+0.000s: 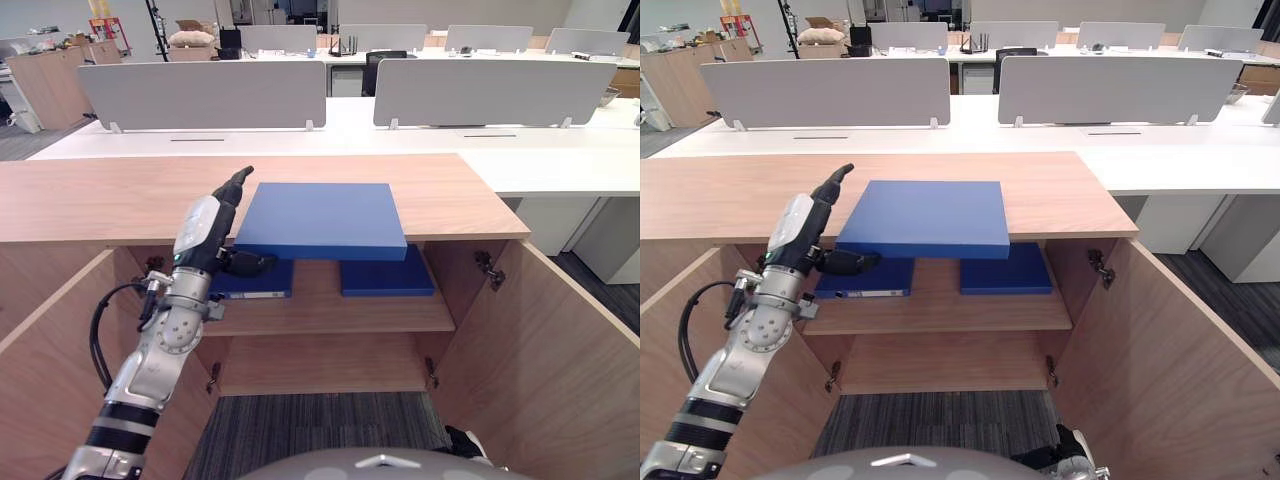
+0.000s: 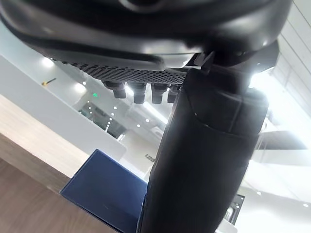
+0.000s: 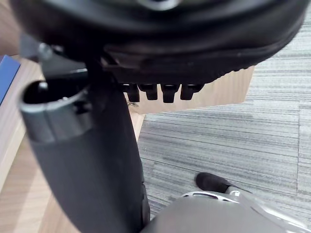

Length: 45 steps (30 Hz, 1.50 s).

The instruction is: Walk over to the cabinet, pick up the folder, carry it to the office cabinet, place the folder inside the office cabinet, then close the office cabinet door

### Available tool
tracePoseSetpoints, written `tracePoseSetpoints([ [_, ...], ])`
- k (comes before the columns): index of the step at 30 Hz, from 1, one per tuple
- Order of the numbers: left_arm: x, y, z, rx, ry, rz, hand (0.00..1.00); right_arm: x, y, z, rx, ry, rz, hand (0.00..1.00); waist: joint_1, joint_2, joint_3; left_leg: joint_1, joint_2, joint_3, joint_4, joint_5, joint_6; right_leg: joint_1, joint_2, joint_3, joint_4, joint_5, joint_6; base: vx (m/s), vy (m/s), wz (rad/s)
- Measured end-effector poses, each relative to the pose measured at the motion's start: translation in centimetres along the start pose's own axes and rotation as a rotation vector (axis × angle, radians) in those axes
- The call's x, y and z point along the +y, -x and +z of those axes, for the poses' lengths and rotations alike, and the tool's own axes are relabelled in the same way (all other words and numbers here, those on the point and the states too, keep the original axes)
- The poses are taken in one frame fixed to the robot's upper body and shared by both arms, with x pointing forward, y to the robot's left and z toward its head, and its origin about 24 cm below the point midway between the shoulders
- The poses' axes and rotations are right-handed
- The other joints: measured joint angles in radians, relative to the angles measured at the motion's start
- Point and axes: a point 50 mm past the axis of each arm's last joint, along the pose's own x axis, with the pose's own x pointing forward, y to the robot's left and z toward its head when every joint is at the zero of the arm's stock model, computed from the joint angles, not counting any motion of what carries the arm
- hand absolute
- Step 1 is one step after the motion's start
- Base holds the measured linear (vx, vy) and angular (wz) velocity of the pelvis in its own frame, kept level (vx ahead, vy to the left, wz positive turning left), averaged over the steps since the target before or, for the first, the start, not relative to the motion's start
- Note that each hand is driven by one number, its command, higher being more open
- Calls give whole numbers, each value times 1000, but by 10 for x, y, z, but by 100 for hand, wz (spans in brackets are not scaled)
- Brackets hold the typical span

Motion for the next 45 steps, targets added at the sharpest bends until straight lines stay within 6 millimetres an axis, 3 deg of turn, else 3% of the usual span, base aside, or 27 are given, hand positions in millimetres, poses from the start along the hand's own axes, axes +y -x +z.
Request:
tracePoseSetpoints([
  [9, 18, -20, 15, -103, -38, 39, 100, 0, 0, -1, 2, -5, 5, 100, -1, 1, -1, 9, 0, 1, -10, 1, -2, 1, 1, 1, 3, -6, -1, 0, 0, 0],
  [17, 11, -22, 21, -135, 28, -6, 100, -2, 0, -4, 17, -32, 6, 100, 1, 2, -2, 15, 0, 3, -12, 1, -2, 1, 0, 3, 15, -14, -1, 0, 1, 0],
  [19, 17, -29, 29, -171, -1, -41, 100, -2, 1, -8, 25, -32, 5, 100, 9, 9, 0, 21, 3, 9, -7, -8, -2, -3, 0, 11, 36, -29, 2, -17, 14, -7],
  [20, 35, -33, 40, -230, 20, -33, 100, -1, 2, -11, 29, -34, 12, 100, 10, 1, -3, 20, 5, 11, -2, -16, 0, -7, -2, 13, 50, -45, 4, -11, 16, -7],
  [21, 50, -27, 57, -307, 103, 8, 100, -2, 1, -10, 28, -46, 17, 100, 3, -4, 1, 19, 6, 13, 2, -17, 0, -19, -4, 16, 76, -56, 4, 12, 6, -6],
  [22, 56, -12, 75, -405, 181, 46, 100, -3, 1, -10, 28, -55, 13, 100, 3, 5, -6, 22, 5, 16, 6, -19, 2, -37, -3, 19, 115, -75, 7, 26, -1, -4],
  [23, 56, -9, 80, -428, 205, 53, 100, -3, 1, -10, 30, -58, 12, 100, 6, 5, -8, 23, 4, 16, 5, -19, 2, -40, -4, 20, 124, -80, 7, 40, 2, -1],
  [25, 39, 17, 110, -572, 355, 19, 100, -2, 2, -12, 39, -56, 19, 100, 29, -3, -16, 34, 0, 16, 5, -24, 3, -45, -10, 20, 158, -105, 10, 45, 15, 3],
  [27, 23, 26, 116, -596, 403, -63, 100, 1, 1, -11, 37, -58, 31, 100, 39, -4, -15, 43, 0, 16, 6, -27, 3, -45, -12, 20, 182, -121, 11, 10, -1, 5],
  [32, 7, 24, 102, -485, 411, -135, 100, 1, 2, -11, 35, -58, 32, 100, 29, -4, -15, 42, -2, 25, 22, -44, 4, -80, -19, 36, 255, -161, 8, -37, -9, -8],
  [37, 2, 25, 104, -484, 399, -147, 100, 1, 1, -10, 26, -60, 30, 100, 23, -2, -16, 41, -4, 27, 22, -44, 4, -96, -22, 39, 287, -177, 12, -4, -5, -3],
  [45, -20, 27, 102, -476, 206, -204, 100, -2, 1, -8, 20, -58, 16, 100, 23, 1, -16, 41, -15, 25, 21, -47, 7, -115, -35, 40, 328, -207, 17, 0, 0, 0],
])
